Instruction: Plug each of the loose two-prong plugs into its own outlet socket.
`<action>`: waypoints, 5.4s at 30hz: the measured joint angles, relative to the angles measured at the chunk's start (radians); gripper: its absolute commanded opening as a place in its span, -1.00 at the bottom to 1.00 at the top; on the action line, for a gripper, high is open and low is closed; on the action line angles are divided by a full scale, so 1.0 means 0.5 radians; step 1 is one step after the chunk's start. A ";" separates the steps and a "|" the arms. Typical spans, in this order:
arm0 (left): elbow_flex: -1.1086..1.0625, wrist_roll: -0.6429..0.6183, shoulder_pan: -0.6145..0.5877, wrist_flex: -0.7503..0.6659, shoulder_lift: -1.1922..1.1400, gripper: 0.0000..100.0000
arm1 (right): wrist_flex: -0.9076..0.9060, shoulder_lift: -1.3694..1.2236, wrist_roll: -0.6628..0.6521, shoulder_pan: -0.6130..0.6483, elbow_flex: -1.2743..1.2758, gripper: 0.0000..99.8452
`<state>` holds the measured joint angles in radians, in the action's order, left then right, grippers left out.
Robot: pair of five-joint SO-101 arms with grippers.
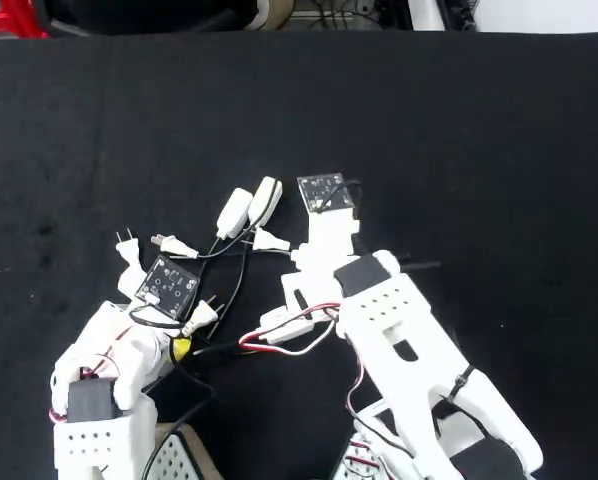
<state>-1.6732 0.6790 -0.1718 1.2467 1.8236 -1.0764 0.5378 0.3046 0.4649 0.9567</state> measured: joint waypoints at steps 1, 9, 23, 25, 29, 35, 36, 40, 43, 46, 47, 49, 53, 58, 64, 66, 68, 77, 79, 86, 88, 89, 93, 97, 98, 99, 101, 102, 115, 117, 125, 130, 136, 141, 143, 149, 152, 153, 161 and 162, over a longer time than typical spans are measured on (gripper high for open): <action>0.000 0.000 0.000 0.000 0.000 -0.34 | -0.003 0.000 0.000 0.000 0.000 -0.98; 0.000 0.009 0.000 0.000 0.000 -0.34 | -0.095 0.000 -0.104 -0.003 -0.009 -0.98; 0.000 0.009 0.000 0.000 0.000 -0.34 | -0.021 0.000 -0.218 -0.006 0.055 -0.98; 0.000 0.009 0.000 0.000 0.000 -0.34 | 0.037 0.003 -0.221 0.052 0.098 -0.98; 0.000 0.009 -0.012 0.000 0.000 -0.34 | 0.055 0.003 -0.239 0.141 0.114 -0.98; 0.000 0.009 -0.012 0.000 -0.003 -0.34 | 0.055 0.006 -0.292 0.178 0.132 -0.98; 0.000 0.009 -0.012 0.000 -0.003 -0.34 | 0.055 0.006 -0.310 0.178 0.132 -0.98; 0.000 0.009 -0.012 0.000 -0.003 -0.34 | 0.058 0.009 -0.402 0.178 0.150 -0.98; 0.000 0.009 -0.012 0.000 -0.003 -0.34 | 0.061 0.009 -0.491 0.178 0.163 -0.98; 0.000 0.009 -0.012 0.000 -0.003 -0.34 | 0.064 0.009 -0.546 0.178 0.163 -0.98; 0.000 0.009 -0.012 0.000 -0.003 -0.34 | 0.064 0.009 -0.549 0.178 0.163 -0.98; 0.000 0.009 -0.012 0.000 -0.003 -0.34 | 0.064 0.009 -0.552 0.178 0.163 -0.98; 0.000 0.009 -0.012 0.000 -0.003 -0.34 | 0.064 0.009 -0.605 0.181 0.163 -0.98; 0.000 0.009 -0.012 0.000 -0.003 -0.34 | 0.169 0.009 -0.626 0.181 0.172 -0.98; 0.028 -0.095 -0.012 -0.028 -0.009 -0.34 | 0.356 0.006 -0.626 0.181 0.199 -0.98; 0.068 -0.187 0.003 -0.040 -0.009 -0.34 | 0.347 0.003 -0.626 0.181 0.190 -0.98; 0.123 -0.264 0.009 -0.043 -0.009 -0.34 | 0.242 0.000 -0.626 0.181 0.129 -0.98; 0.175 -0.338 0.009 -0.043 -0.009 -0.34 | -0.377 -0.043 -0.497 0.184 -0.347 -0.98; 0.175 -0.338 0.009 -0.043 -0.009 -0.34 | -0.399 -0.043 -0.491 0.184 -0.445 -0.98; 0.184 -0.338 0.009 -0.043 -0.009 -0.34 | -0.442 -0.043 -0.463 0.184 -0.829 -0.98; 0.255 -0.338 0.009 -0.043 -0.009 -0.34 | -0.442 -0.043 -0.399 0.184 -0.954 -0.98; 0.295 -0.338 0.009 -0.043 -0.009 -0.34 | -0.442 -0.043 -0.359 0.187 -1.019 -0.98; 0.417 -0.365 0.086 -0.043 0.000 -0.34 | -0.433 -0.037 -0.212 0.282 -1.169 -0.98; 0.451 -0.522 0.313 -0.046 -0.006 -0.34 | -0.276 0.129 -0.101 0.402 -1.169 -0.98; 0.460 -0.562 0.359 -0.064 -0.006 -0.34 | -0.212 0.196 -0.080 0.414 -1.160 -0.98; 0.470 -0.605 0.387 -0.086 -0.003 -0.34 | -0.153 0.276 -0.055 0.417 -1.114 -0.98; 0.503 -0.694 0.402 -0.135 -0.006 -0.34 | -0.034 0.427 -0.003 0.423 -0.973 -0.98; 0.522 -0.740 0.417 -0.166 -0.003 -0.34 | 0.021 0.500 0.018 0.430 -0.881 -0.98; 0.586 -1.212 0.798 -0.442 -0.003 -0.34 | 0.249 1.142 0.141 0.509 -0.187 -0.98; 0.586 -1.212 0.862 -0.427 -0.006 -0.34 | 0.249 1.160 0.141 0.534 -0.187 -0.98; 0.586 -1.221 0.770 -0.485 -0.009 -0.34 | 0.031 1.160 0.141 0.620 -0.193 -0.98; 0.583 -1.221 0.715 -0.485 -0.012 -0.34 | -0.157 1.191 0.141 0.620 -0.273 -0.98; 0.583 -1.221 0.684 -0.491 -0.006 -0.34 | -0.313 1.163 0.104 0.626 -0.341 -0.98; 0.583 -1.221 0.694 -0.491 -0.012 -0.34 | -0.374 1.172 0.064 0.620 -0.344 -0.98; 0.583 -1.221 0.694 -0.491 -0.012 -0.34 | -0.377 1.178 0.061 0.620 -0.347 -0.98; 0.577 -1.221 0.694 -0.491 -0.015 -0.34 | -0.445 1.132 -0.003 0.620 -0.356 -0.98; 0.583 -1.221 0.684 -0.509 0.000 -0.34 | -0.534 1.000 -0.021 0.626 -0.396 -0.98; 0.583 -1.221 0.681 -0.509 -0.003 -0.34 | -0.555 0.967 -0.021 0.620 -0.427 -0.98; 0.583 -1.221 0.681 -0.509 -0.003 -0.34 | -0.644 0.730 -0.021 0.623 -0.684 -0.98; 0.583 -1.221 0.663 -0.509 -0.003 -0.34 | -0.651 0.709 -0.021 0.623 -0.709 -0.98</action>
<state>-1.3817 0.0683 0.1596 0.9920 1.8220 -1.4016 0.8922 0.2938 0.7764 0.6022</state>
